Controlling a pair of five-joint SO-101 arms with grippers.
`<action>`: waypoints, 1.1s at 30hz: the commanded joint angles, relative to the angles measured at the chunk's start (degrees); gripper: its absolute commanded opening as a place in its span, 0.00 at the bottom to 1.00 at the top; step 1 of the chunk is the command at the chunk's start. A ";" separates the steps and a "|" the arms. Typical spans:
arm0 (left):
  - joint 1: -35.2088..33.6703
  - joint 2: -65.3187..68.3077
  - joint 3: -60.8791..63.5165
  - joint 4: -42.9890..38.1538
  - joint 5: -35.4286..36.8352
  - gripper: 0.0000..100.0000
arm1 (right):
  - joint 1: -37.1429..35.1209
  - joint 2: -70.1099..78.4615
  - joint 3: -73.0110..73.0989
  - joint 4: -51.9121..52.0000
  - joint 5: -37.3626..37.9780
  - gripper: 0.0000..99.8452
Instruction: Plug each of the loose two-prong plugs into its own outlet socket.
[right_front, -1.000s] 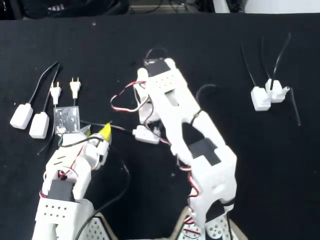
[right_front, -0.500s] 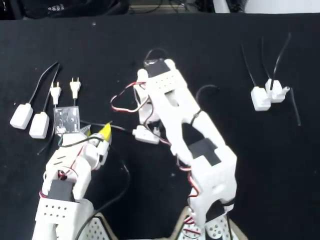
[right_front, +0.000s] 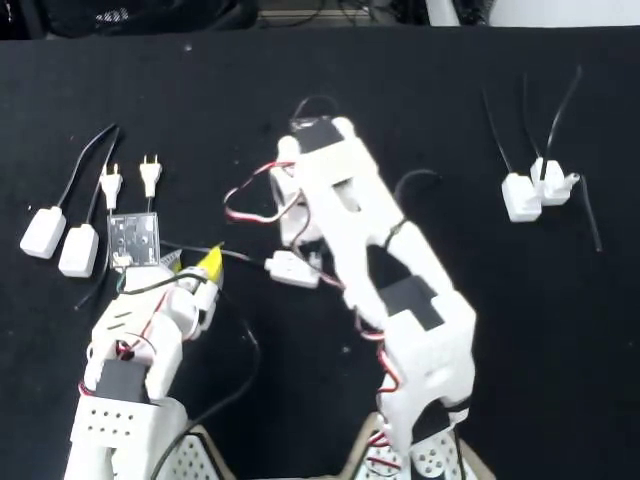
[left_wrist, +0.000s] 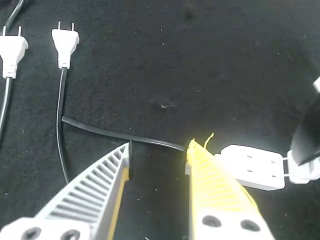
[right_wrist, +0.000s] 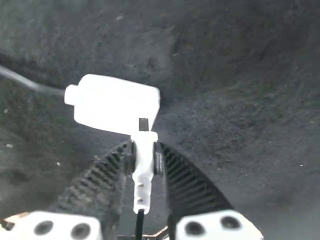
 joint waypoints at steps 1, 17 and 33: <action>-0.13 -0.53 -0.75 -1.14 0.62 0.19 | 2.20 -0.48 -3.30 -0.26 -0.26 0.01; -0.13 -0.53 -0.75 -1.05 0.62 0.19 | -1.23 3.30 -8.22 3.16 0.35 0.01; -0.13 -0.53 -0.75 -1.05 0.62 0.19 | -3.69 4.26 -7.43 2.99 -1.14 0.01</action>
